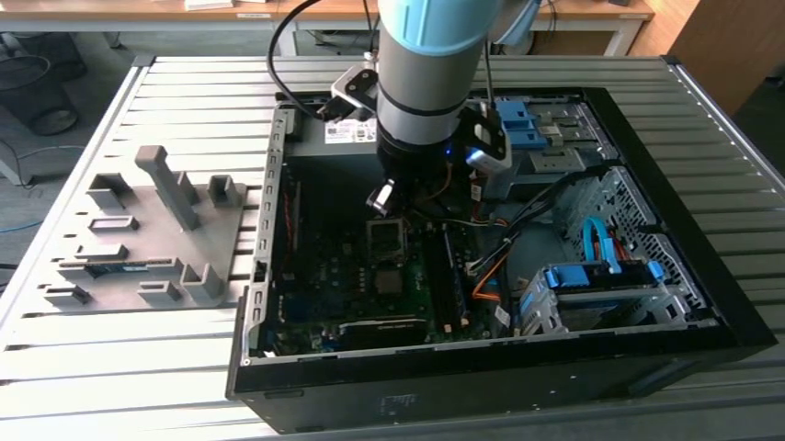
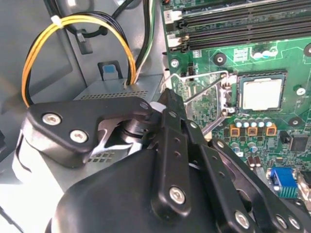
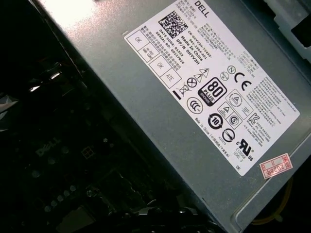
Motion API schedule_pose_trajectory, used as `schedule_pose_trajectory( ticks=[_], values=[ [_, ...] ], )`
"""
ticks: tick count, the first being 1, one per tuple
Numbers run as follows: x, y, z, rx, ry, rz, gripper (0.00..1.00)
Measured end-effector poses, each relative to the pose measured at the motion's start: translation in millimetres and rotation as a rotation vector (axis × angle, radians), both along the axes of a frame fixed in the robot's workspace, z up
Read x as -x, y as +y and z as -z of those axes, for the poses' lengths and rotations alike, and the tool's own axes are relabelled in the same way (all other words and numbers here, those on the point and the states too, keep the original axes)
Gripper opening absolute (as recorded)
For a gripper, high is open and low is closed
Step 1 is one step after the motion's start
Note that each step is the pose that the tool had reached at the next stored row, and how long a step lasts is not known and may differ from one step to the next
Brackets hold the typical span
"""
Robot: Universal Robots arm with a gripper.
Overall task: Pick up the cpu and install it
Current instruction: 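Close the cpu cover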
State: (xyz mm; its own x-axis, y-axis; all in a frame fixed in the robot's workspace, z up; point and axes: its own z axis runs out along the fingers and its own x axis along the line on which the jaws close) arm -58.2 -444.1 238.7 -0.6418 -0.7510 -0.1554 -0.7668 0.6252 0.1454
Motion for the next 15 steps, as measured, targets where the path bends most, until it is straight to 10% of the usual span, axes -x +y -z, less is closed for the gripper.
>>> schedule_pose_trajectory(
  ticks=[15],
  values=[
    [-0.1, -4.1, -0.1, 0.0204, -0.0001, -0.006, 0.10]
  ],
)
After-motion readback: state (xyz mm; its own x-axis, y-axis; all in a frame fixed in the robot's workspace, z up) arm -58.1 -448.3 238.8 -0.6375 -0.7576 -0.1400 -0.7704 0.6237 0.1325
